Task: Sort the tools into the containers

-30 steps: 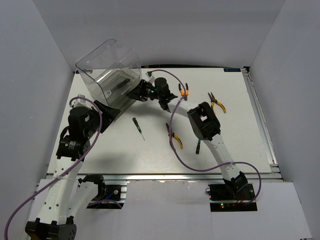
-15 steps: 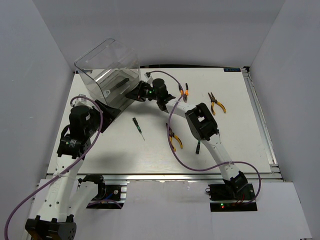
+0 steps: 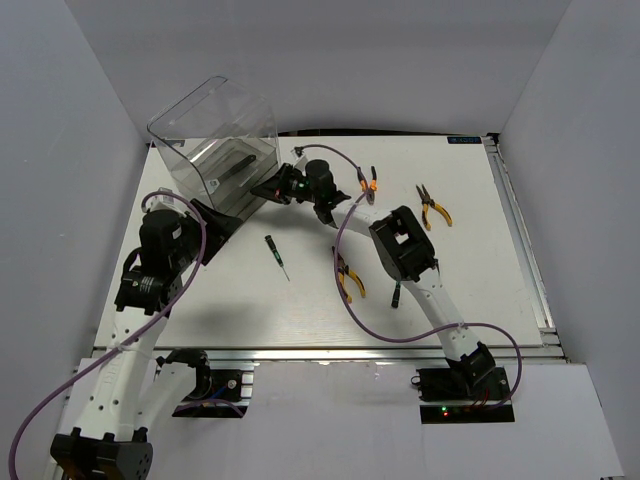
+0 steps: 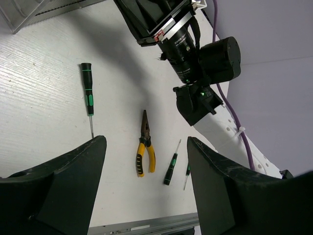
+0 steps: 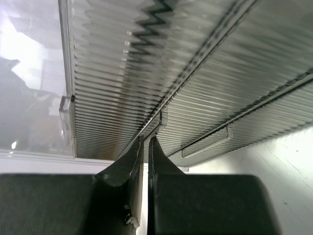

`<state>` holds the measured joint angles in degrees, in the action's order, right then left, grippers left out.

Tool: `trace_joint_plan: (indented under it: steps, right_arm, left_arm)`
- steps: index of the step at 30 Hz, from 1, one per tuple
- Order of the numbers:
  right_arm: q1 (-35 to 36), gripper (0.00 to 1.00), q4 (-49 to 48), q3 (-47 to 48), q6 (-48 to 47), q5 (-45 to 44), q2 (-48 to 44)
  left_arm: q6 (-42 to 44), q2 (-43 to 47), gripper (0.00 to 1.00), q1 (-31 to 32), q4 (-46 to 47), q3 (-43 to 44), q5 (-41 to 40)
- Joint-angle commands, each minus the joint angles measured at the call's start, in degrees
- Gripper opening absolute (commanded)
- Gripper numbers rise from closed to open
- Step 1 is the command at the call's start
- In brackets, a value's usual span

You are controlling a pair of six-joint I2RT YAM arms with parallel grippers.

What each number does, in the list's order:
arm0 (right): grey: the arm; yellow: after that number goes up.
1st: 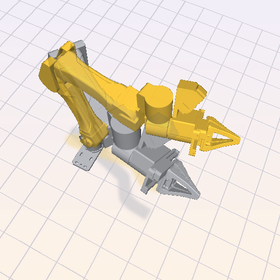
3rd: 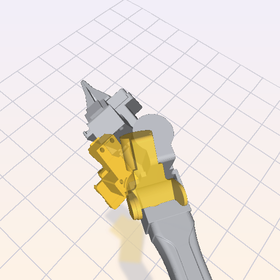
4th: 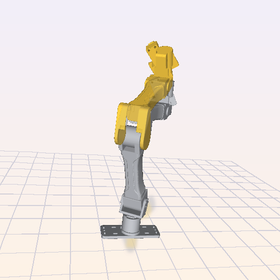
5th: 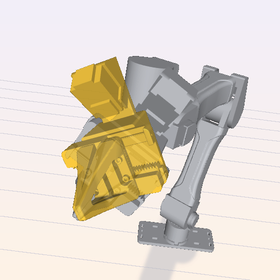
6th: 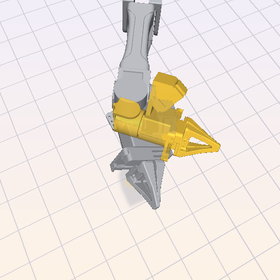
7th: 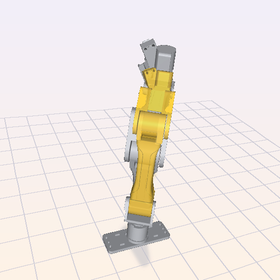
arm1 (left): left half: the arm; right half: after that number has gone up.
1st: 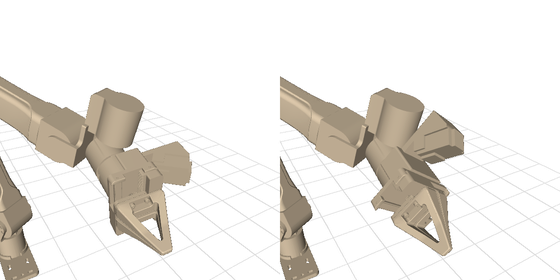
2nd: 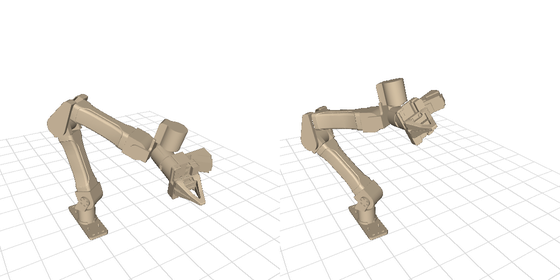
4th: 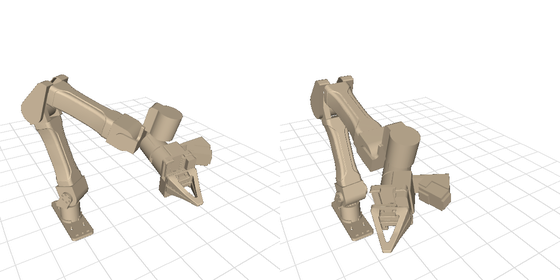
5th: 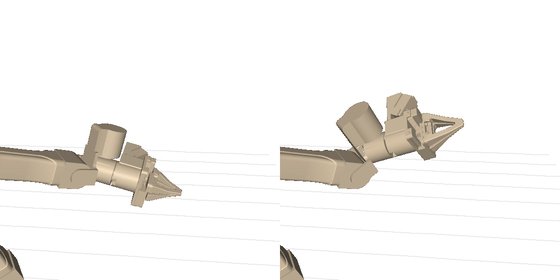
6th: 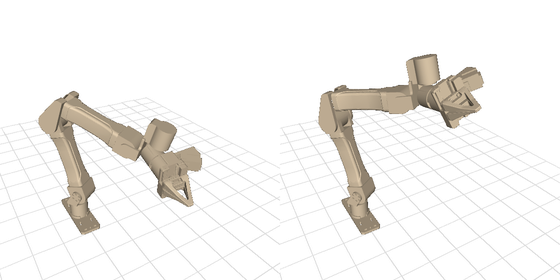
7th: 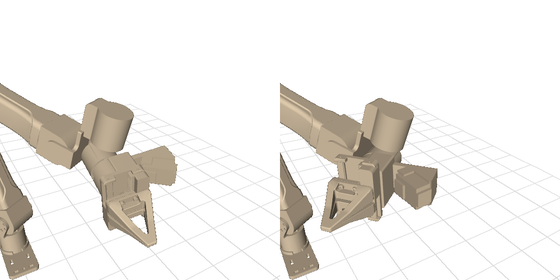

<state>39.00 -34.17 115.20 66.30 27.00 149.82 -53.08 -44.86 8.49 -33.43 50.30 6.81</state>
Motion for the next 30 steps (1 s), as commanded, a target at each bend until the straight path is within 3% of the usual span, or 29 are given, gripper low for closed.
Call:
trace_joint_plan:
  steps: [1, 8, 26, 29, 30]
  right_arm:
    - [-0.4, 0.0, -4.3, -3.0, -1.4, -0.9, -3.1]
    - [-0.9, 0.0, -6.5, -7.9, -1.8, 0.0, -6.2]
    - [-5.3, 0.0, -12.5, -30.7, -5.6, 5.3, -18.8]
    - [-5.3, 0.13, -12.3, -30.6, -6.8, 5.3, -19.2]
    - [-5.3, 0.23, -12.1, -30.6, -7.3, 5.4, -19.5]
  left_arm:
    - [-0.4, 0.7, 0.78, 0.2, 0.1, 1.4, 0.0]
    - [-0.3, 1.6, 0.78, 0.3, 0.3, 0.8, 0.0]
    - [0.8, 1.4, 0.77, 0.2, 0.8, -2.9, 3.9]
    - [1.5, 0.7, 0.77, 0.4, 0.9, -2.9, 4.4]
    - [2.1, 0.7, 0.77, 0.3, 0.9, -2.9, 4.7]
